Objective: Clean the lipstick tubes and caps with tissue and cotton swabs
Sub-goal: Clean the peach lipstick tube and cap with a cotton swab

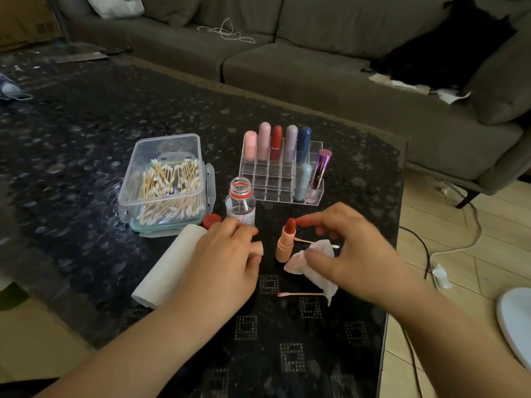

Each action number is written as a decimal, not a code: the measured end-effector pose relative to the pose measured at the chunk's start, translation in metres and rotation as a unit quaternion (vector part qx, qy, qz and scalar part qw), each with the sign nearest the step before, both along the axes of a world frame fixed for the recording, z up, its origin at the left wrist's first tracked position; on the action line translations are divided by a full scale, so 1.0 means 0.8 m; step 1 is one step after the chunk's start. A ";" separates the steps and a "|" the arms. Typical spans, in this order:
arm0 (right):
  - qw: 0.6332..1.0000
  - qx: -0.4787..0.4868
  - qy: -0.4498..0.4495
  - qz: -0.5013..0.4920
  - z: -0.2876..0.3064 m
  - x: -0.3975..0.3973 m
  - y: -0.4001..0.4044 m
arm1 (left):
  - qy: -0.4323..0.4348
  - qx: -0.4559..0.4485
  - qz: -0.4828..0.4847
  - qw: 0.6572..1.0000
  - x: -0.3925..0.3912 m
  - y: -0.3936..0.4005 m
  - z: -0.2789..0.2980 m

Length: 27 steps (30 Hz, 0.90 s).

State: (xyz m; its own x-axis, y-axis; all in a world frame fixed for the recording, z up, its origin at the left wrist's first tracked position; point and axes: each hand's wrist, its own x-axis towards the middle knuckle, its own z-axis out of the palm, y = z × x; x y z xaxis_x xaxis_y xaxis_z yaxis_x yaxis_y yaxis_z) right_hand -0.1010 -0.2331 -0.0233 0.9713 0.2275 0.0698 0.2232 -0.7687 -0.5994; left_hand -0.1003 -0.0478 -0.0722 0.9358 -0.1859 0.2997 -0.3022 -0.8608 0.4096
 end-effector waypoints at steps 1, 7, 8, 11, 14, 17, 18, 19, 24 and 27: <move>1.000 -0.014 -0.003 0.002 -0.004 -0.002 0.006 | -0.006 0.002 0.000 1.000 0.000 0.000 -0.001; 0.996 0.082 -0.028 -0.036 -0.028 0.006 0.024 | -0.022 -0.016 -0.023 0.999 -0.001 -0.001 -0.004; 0.994 0.102 -0.029 -0.038 -0.028 0.007 0.024 | -0.026 -0.025 -0.029 0.999 -0.003 -0.002 -0.002; 0.987 0.159 -0.020 -0.028 -0.014 0.007 0.019 | 0.007 -0.127 -0.034 0.991 -0.012 -0.010 0.018; 0.973 0.230 -0.001 -0.005 0.007 -0.002 0.011 | 0.115 -0.265 -0.036 0.957 -0.023 -0.017 0.038; 0.967 0.254 0.010 0.033 0.014 -0.011 0.006 | 0.161 -0.344 -0.070 0.922 -0.028 -0.018 0.043; 0.964 0.263 0.011 0.046 0.014 -0.013 0.004 | 0.175 -0.358 -0.082 0.913 -0.028 -0.018 0.043; 0.960 0.274 0.010 0.058 0.013 -0.013 0.002 | 0.193 -0.370 -0.099 0.904 -0.028 -0.017 0.043; 0.932 0.341 0.044 0.118 0.019 -0.014 -0.012 | 0.311 -0.454 -0.193 0.812 -0.035 -0.010 0.053; 0.918 0.370 0.059 0.126 0.024 -0.016 -0.014 | 0.336 -0.497 -0.200 0.774 -0.035 -0.011 0.054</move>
